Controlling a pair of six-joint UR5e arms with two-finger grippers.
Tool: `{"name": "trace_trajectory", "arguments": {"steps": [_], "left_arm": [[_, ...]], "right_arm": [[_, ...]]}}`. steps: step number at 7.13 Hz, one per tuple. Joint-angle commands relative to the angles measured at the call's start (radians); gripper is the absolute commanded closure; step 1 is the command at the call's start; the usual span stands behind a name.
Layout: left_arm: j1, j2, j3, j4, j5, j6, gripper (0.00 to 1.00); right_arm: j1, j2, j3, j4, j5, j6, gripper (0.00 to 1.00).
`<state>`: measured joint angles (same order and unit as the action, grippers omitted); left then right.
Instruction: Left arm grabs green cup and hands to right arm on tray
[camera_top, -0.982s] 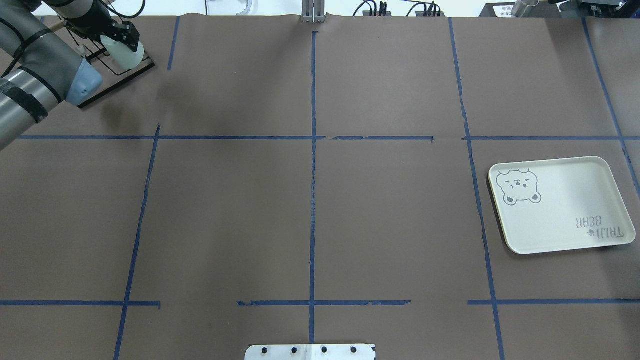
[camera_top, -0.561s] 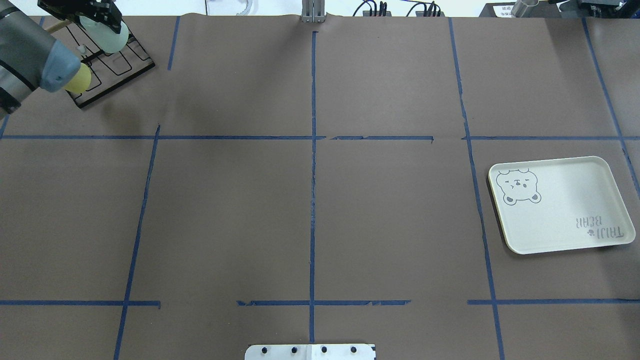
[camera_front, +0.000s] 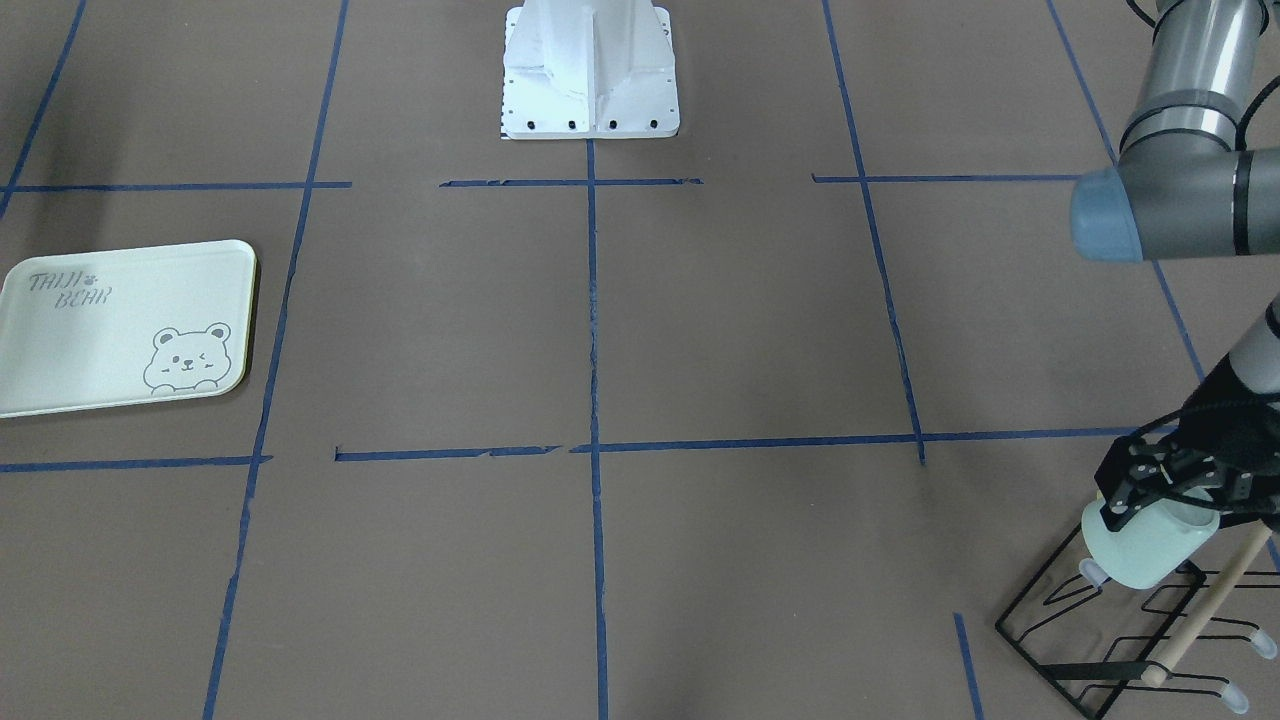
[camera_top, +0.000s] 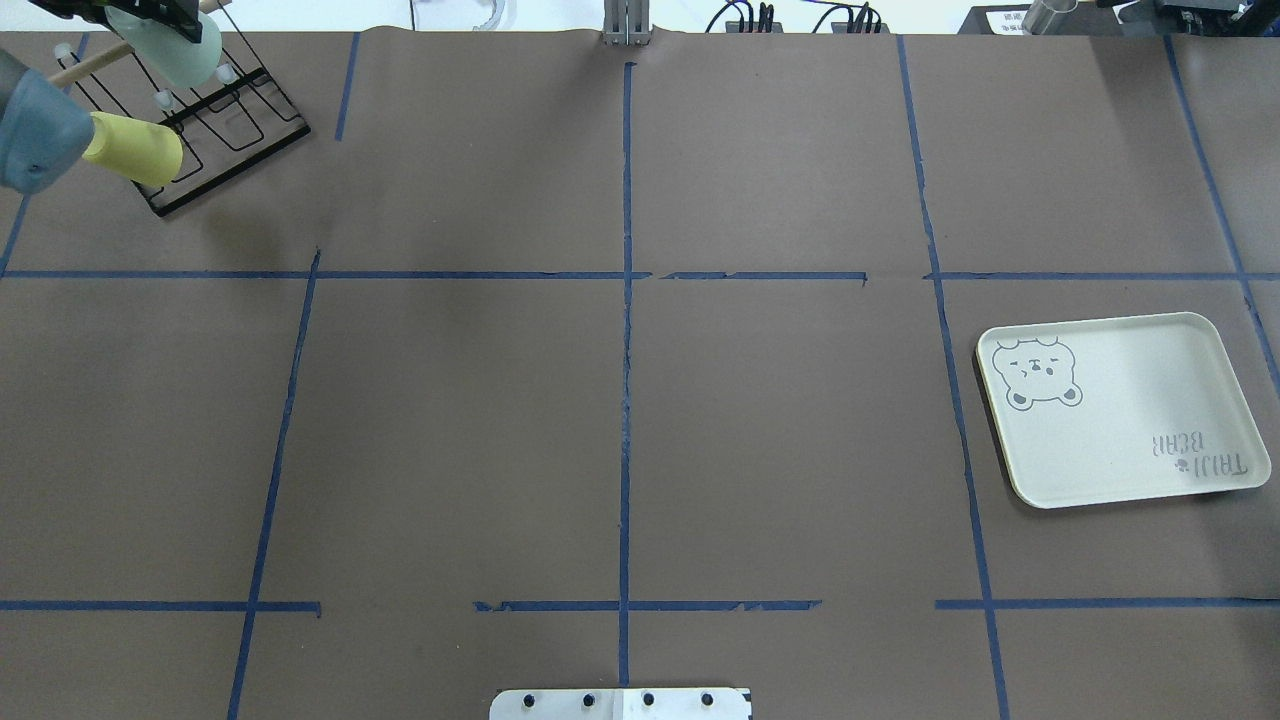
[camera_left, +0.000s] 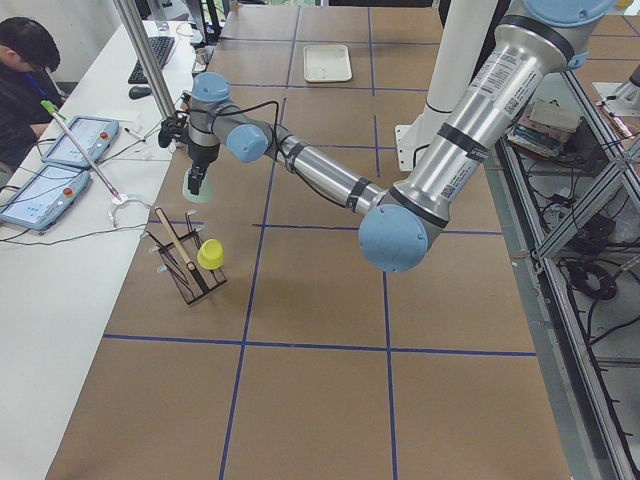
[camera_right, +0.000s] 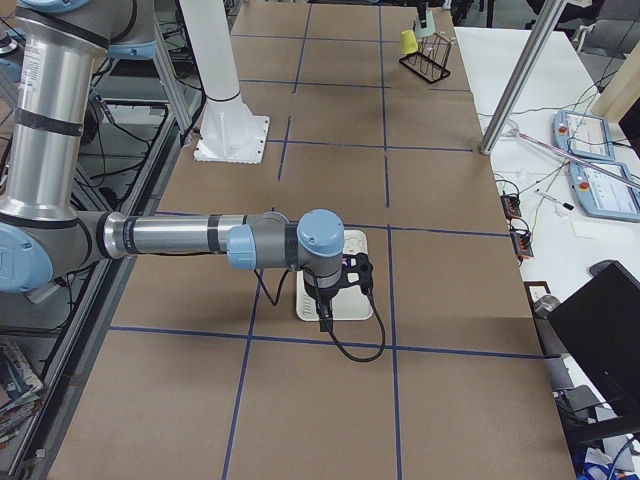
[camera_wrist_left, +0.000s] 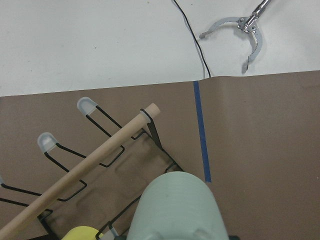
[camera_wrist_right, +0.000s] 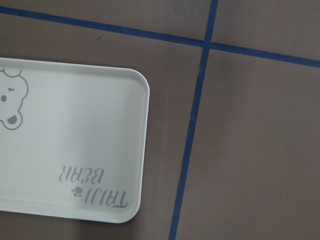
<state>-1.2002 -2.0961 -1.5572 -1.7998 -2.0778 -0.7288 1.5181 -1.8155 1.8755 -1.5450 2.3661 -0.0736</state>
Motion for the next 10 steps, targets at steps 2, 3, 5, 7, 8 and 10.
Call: {"name": "trace_trajectory", "arguments": {"steps": [2,3,5,7,8,10], "left_arm": [[0.124,0.092,-0.060,-0.253,0.010,-0.375,0.57],[0.132,0.126,-0.066,-0.333,0.010,-0.442,0.59],[0.203,0.165,-0.084,-0.465,0.010,-0.574,0.59],[0.279,0.215,-0.127,-0.608,0.004,-0.705,0.60],[0.313,0.218,-0.142,-0.680,0.002,-0.777,0.61],[0.384,0.220,-0.161,-0.827,0.007,-0.930,0.62]], "right_arm": [[-0.018,0.018,0.002,0.172,0.128,0.213,0.00],[-0.068,0.018,0.001,0.325,0.128,0.385,0.00],[-0.200,0.034,-0.015,0.644,0.114,0.721,0.00],[-0.275,0.097,-0.019,0.867,0.101,1.006,0.00],[-0.352,0.111,-0.018,0.984,0.017,1.135,0.00],[-0.513,0.157,-0.019,1.234,-0.152,1.468,0.00]]}}
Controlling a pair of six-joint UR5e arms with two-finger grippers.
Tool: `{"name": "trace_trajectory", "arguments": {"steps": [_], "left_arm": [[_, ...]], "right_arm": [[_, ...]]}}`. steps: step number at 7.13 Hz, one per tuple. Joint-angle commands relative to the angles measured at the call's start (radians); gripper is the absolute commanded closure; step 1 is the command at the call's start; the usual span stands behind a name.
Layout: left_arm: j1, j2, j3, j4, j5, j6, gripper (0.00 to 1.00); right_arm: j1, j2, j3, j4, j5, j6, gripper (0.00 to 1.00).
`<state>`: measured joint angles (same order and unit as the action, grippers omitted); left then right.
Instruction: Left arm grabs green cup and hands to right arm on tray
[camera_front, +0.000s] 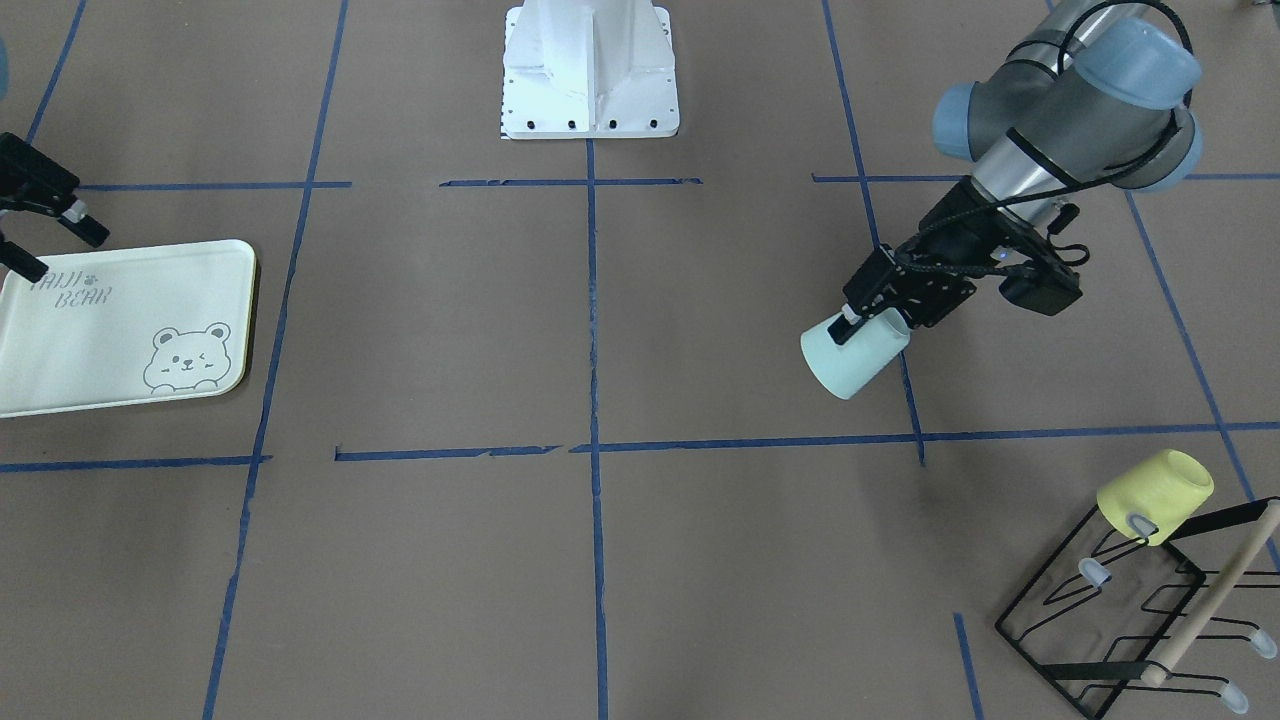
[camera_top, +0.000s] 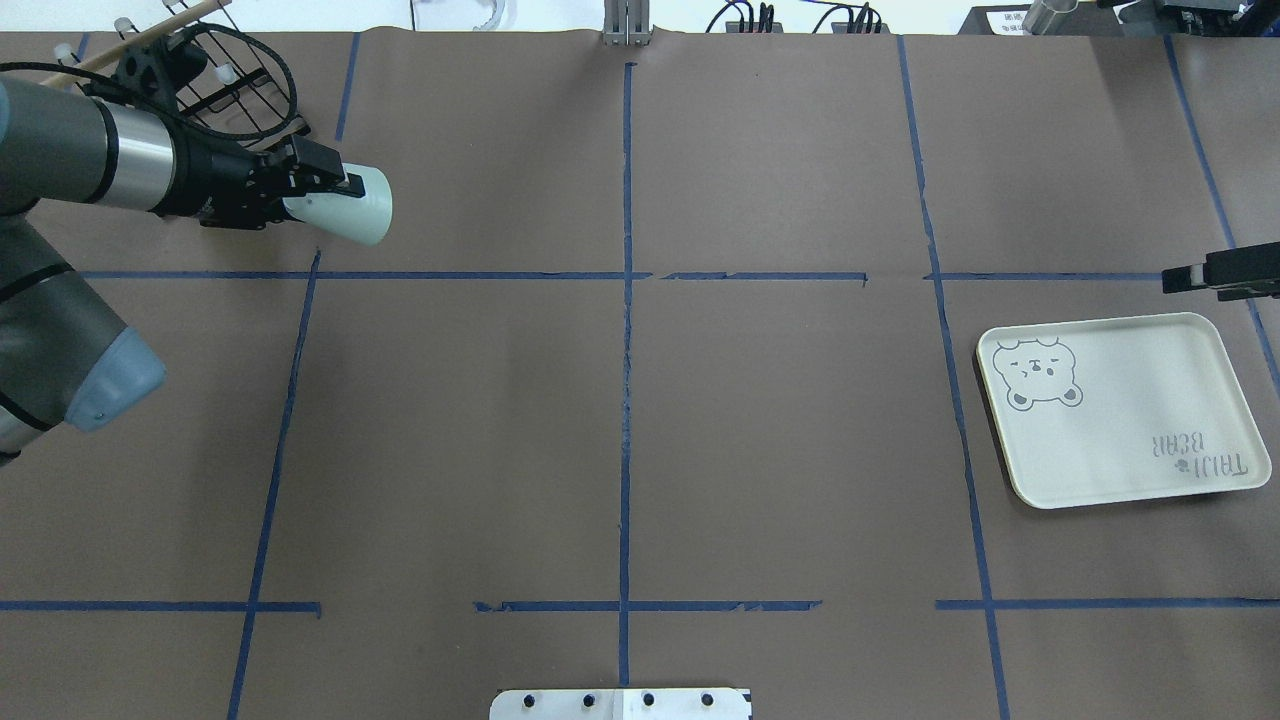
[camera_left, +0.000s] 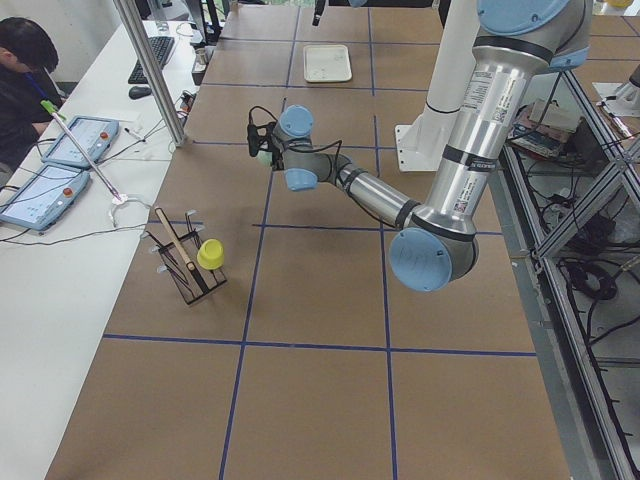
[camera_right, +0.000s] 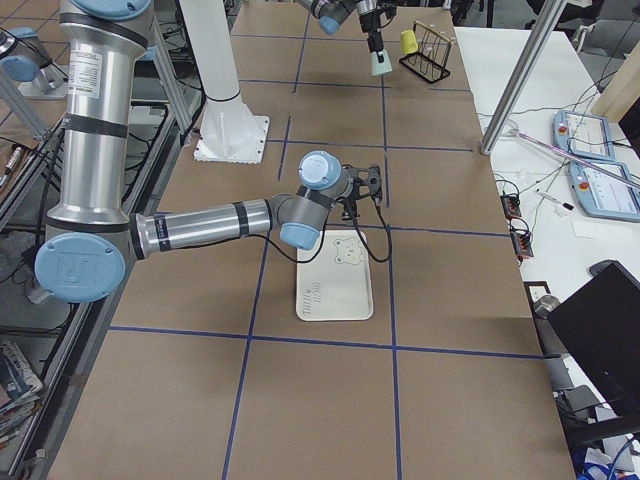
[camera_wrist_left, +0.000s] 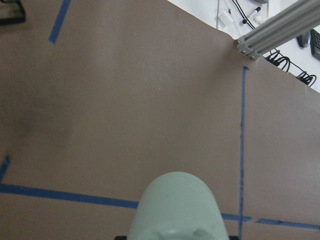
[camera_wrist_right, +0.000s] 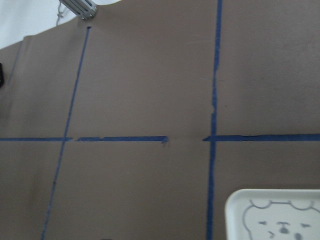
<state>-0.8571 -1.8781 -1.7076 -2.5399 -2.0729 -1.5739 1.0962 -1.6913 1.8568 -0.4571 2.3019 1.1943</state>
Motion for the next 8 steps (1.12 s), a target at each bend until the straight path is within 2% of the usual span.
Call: {"name": "trace_trajectory", "arguments": {"steps": [1,2,4,5,7,8], "left_arm": [[0.068,0.002,-0.010,-0.187,-0.001,-0.136,0.62],[0.102,-0.006,-0.007,-0.277,-0.001,-0.240,0.62],[0.157,-0.009,-0.001,-0.402,0.000,-0.267,0.62],[0.196,-0.012,0.003,-0.465,0.000,-0.268,0.62],[0.231,-0.067,0.003,-0.499,-0.003,-0.294,0.63],[0.251,-0.067,0.012,-0.601,0.000,-0.354,0.63]], "right_arm": [[-0.136,0.082,0.001,0.232,-0.105,0.329,0.00],[-0.186,0.110,-0.001,0.321,-0.142,0.415,0.00],[-0.306,0.137,-0.014,0.531,-0.211,0.517,0.00],[-0.367,0.183,-0.021,0.592,-0.267,0.590,0.00],[-0.557,0.225,-0.018,0.774,-0.498,0.679,0.00],[-0.612,0.249,-0.019,0.790,-0.542,0.676,0.00]]}}
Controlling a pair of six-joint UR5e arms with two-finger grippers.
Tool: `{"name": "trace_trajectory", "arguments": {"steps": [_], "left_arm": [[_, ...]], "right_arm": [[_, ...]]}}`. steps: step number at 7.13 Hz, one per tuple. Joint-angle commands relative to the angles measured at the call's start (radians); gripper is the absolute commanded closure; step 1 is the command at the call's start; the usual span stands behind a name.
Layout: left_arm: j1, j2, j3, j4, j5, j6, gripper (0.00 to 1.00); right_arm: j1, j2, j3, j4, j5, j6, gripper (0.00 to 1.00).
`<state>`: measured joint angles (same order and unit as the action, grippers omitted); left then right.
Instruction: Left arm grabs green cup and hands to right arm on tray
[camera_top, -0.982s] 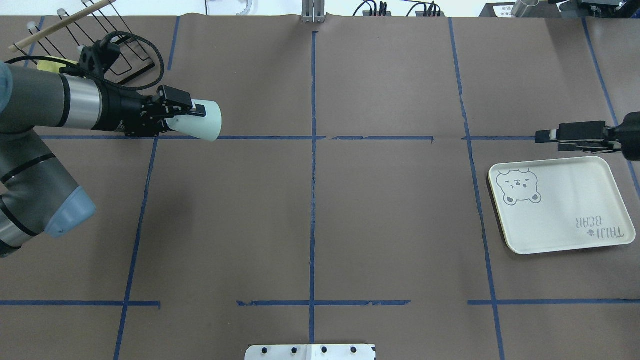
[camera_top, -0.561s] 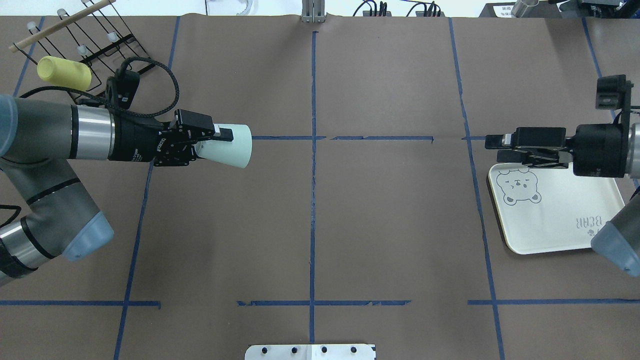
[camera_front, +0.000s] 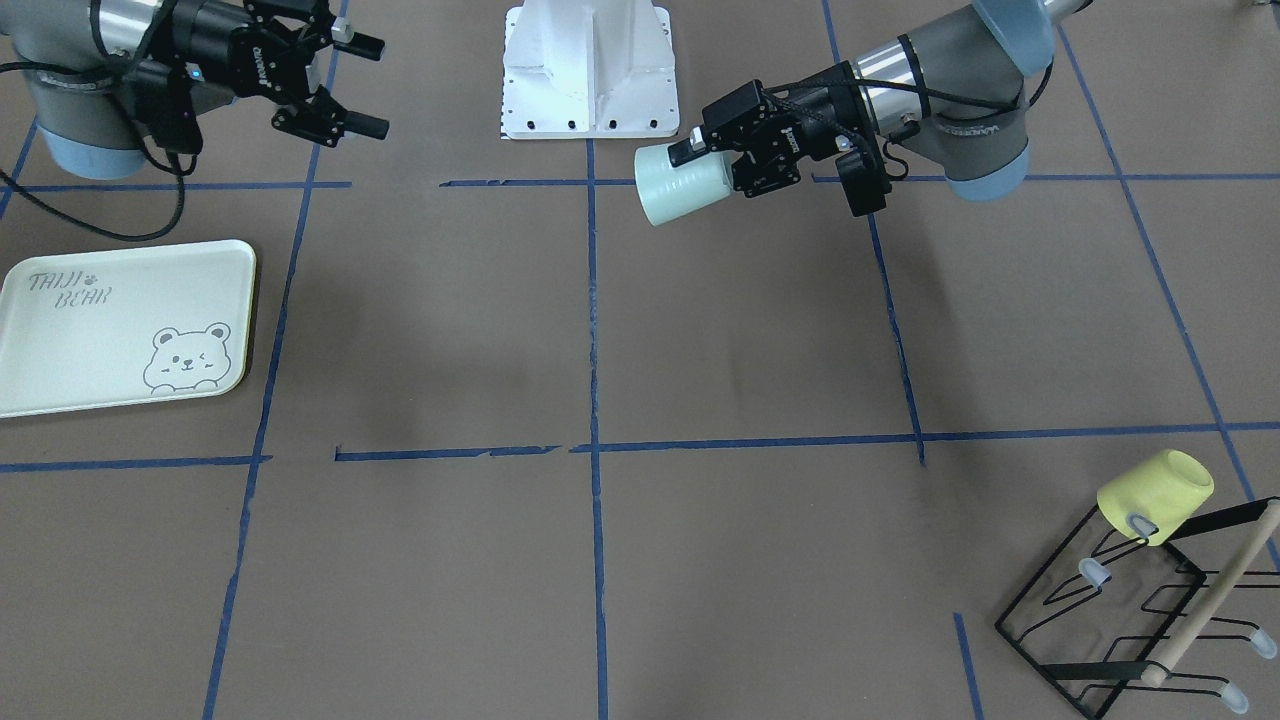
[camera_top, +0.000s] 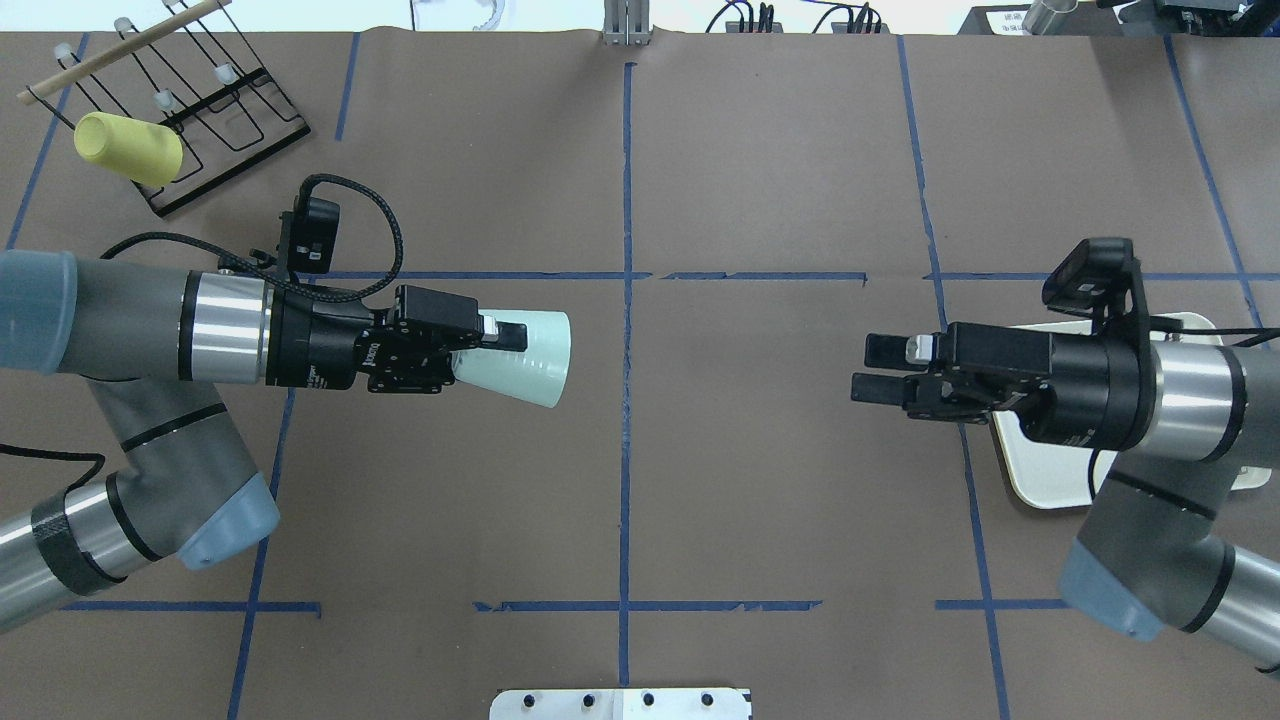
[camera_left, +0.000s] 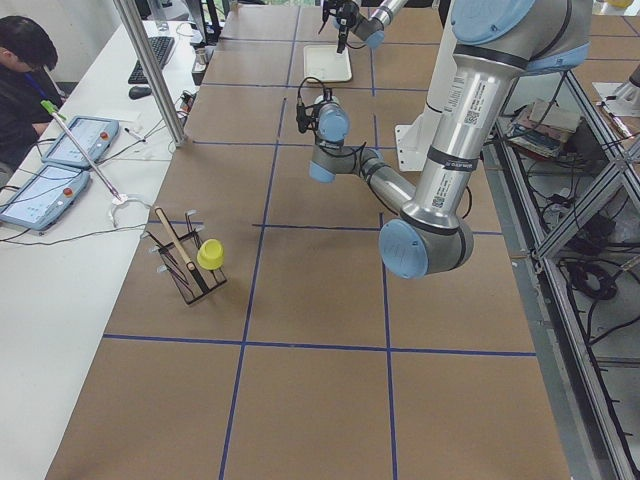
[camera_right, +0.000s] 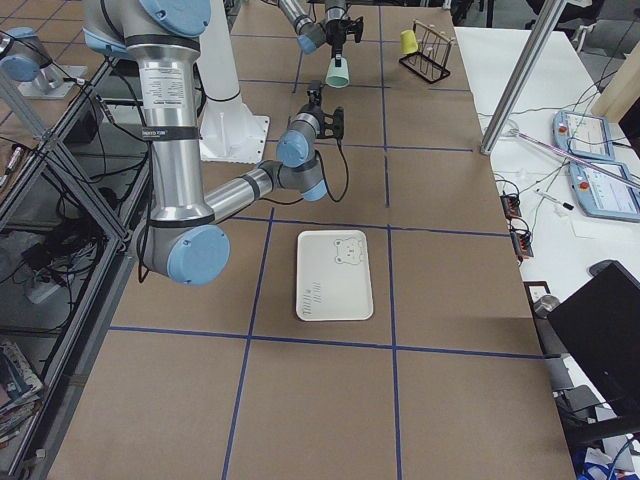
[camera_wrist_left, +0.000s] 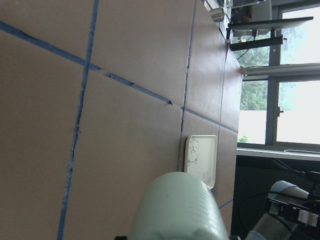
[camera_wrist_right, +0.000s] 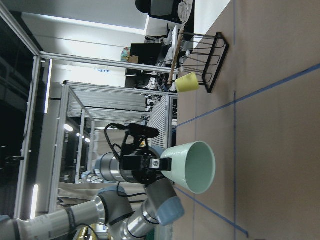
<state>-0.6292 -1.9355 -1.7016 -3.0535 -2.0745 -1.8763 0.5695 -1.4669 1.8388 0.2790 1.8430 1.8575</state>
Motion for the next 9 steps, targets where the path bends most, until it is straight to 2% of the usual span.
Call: {"name": "trace_trajectory", "arguments": {"steps": [1,2,4,7,9], "left_arm": [[0.031,-0.011,0.011,-0.156,0.007,-0.094,0.63],[0.058,-0.016,0.011,-0.198,0.031,-0.098,0.63],[0.168,-0.023,0.011,-0.248,0.157,-0.095,0.63],[0.170,-0.033,0.014,-0.246,0.160,-0.095,0.63],[0.172,-0.034,0.026,-0.246,0.160,-0.095,0.63]], "right_arm": [[-0.100,0.089,-0.028,0.052,-0.088,0.017,0.00],[-0.112,0.111,-0.044,0.045,-0.094,0.017,0.01],[-0.119,0.131,-0.059,0.032,-0.100,0.016,0.02],[-0.117,0.235,-0.072,-0.114,-0.143,0.015,0.04],[-0.122,0.250,-0.073,-0.135,-0.143,0.017,0.04]]}}
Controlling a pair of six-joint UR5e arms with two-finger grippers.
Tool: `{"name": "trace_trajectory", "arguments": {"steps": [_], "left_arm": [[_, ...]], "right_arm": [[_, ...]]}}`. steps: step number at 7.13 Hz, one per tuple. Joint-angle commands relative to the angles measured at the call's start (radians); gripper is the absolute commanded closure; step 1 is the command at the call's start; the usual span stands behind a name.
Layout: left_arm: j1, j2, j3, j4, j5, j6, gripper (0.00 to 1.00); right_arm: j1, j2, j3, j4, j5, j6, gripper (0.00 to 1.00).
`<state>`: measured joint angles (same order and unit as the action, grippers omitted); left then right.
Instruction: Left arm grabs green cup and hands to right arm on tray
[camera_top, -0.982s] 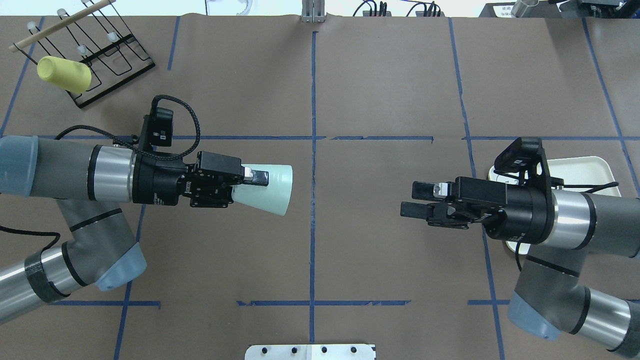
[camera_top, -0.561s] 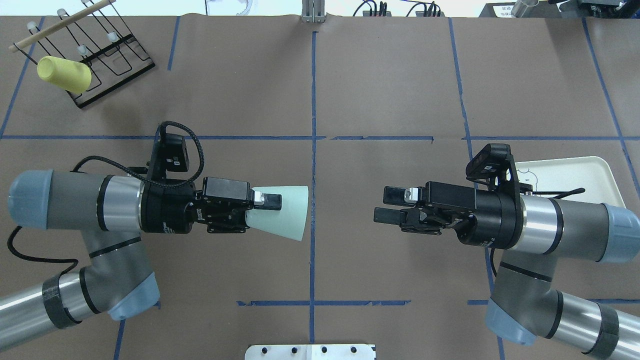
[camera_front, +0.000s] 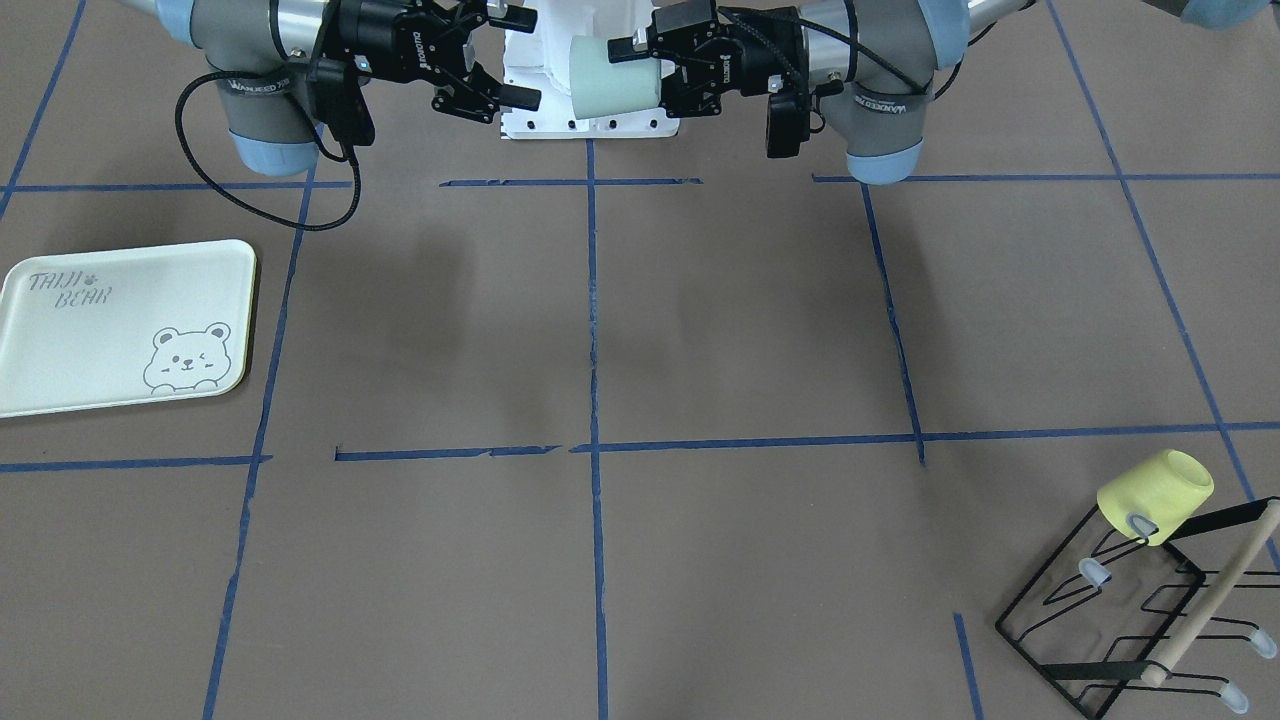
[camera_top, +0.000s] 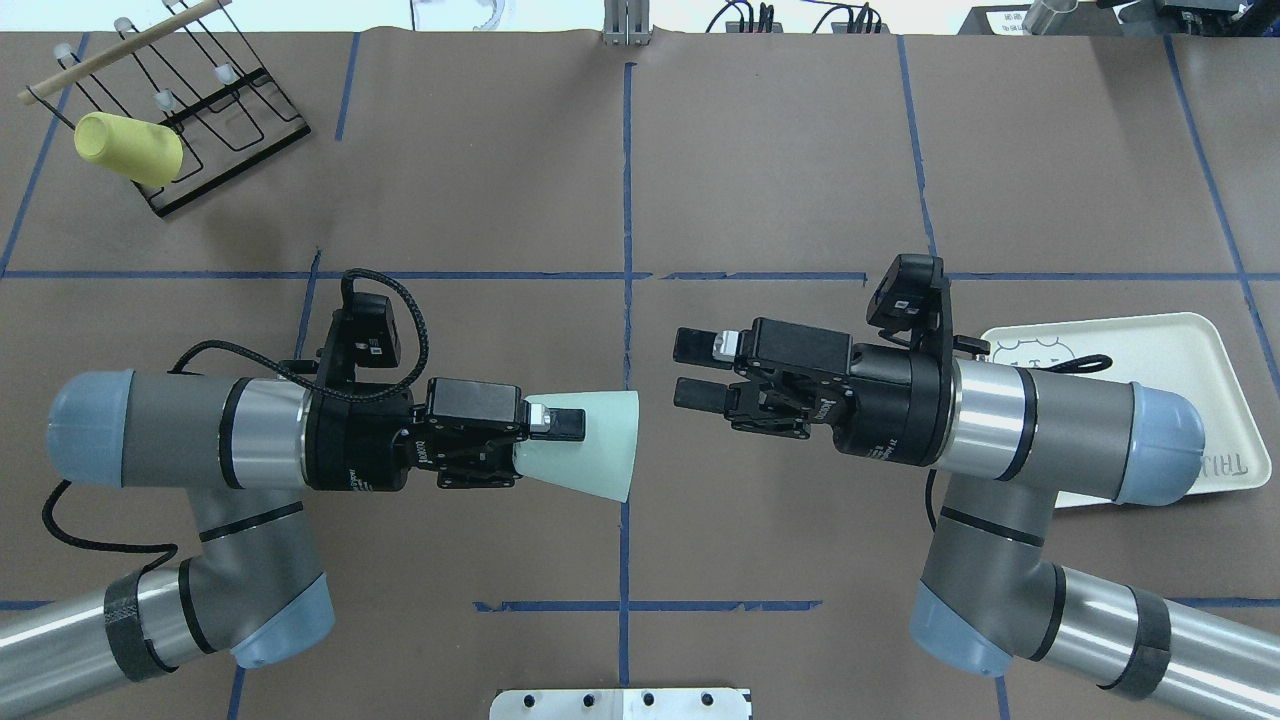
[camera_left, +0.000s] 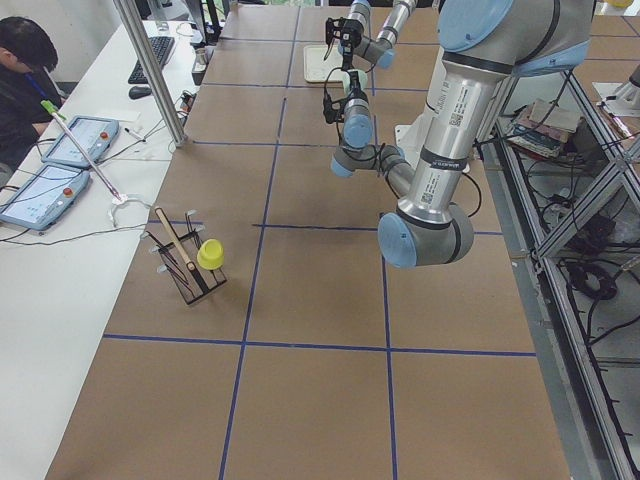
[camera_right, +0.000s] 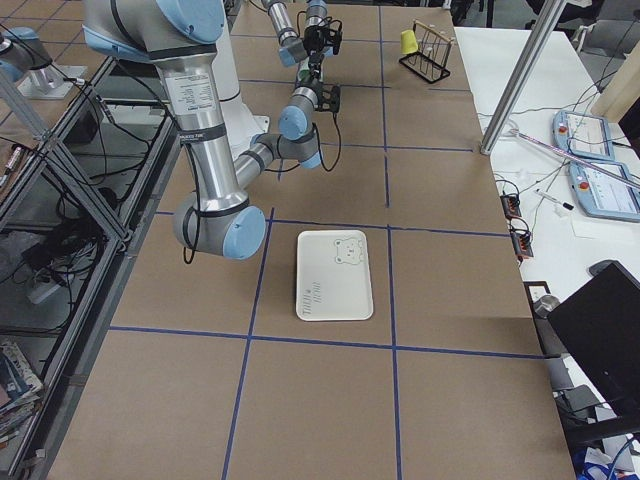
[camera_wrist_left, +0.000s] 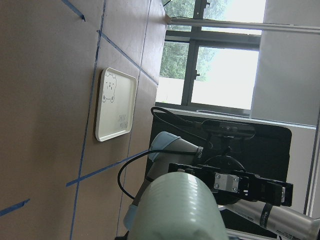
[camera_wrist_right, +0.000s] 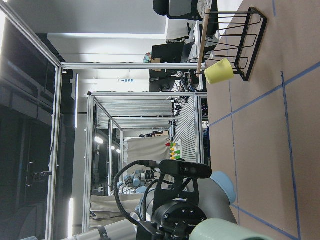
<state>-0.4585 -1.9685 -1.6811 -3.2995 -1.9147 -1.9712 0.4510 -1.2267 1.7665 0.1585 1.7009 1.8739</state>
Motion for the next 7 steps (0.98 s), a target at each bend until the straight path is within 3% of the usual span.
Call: {"name": "trace_trajectory", "arguments": {"steps": [1,7], "left_arm": [[0.001,-0.001,0.008,0.000,0.000,0.000,0.63],[0.001,-0.003,0.008,0.001,0.000,-0.002,0.63]], "right_arm": [[-0.012,0.010,-0.010,-0.014,0.000,-0.001,0.04],[-0.066,0.013,-0.010,-0.025,-0.001,-0.001,0.06]]}}
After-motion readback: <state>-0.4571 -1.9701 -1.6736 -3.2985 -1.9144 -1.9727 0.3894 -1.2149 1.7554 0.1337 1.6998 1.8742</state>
